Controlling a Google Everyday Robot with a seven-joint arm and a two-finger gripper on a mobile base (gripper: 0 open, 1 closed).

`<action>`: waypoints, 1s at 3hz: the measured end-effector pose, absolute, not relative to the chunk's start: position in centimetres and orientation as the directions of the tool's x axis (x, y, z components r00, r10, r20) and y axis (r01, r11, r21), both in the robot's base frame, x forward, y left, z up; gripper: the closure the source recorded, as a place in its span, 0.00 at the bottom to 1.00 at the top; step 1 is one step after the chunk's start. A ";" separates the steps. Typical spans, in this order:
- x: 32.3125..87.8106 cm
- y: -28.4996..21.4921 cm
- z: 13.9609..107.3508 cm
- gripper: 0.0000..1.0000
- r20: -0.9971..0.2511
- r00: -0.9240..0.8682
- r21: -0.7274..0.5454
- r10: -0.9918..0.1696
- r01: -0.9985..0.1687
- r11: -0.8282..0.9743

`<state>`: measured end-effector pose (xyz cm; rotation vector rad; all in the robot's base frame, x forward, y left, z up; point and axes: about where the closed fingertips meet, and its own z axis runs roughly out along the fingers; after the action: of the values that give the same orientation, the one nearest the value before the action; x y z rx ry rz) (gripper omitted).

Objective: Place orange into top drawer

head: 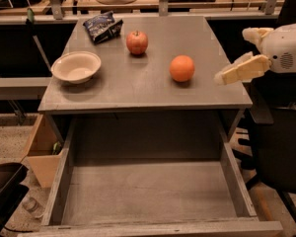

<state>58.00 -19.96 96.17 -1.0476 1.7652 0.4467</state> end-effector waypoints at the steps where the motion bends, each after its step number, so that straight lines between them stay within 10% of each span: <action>1: 58.1 -19.6 96.0 0.00 -0.885 -0.127 -0.163 -0.449 -0.817 0.553; 3: 62.7 -17.6 93.9 0.00 -0.908 -0.086 -0.166 -0.410 -0.825 0.541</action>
Offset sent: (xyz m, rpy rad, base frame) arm 0.0459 0.0281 -0.0248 0.0719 -0.0469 0.0450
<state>62.67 -17.58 93.93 -1.0450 1.7017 0.4813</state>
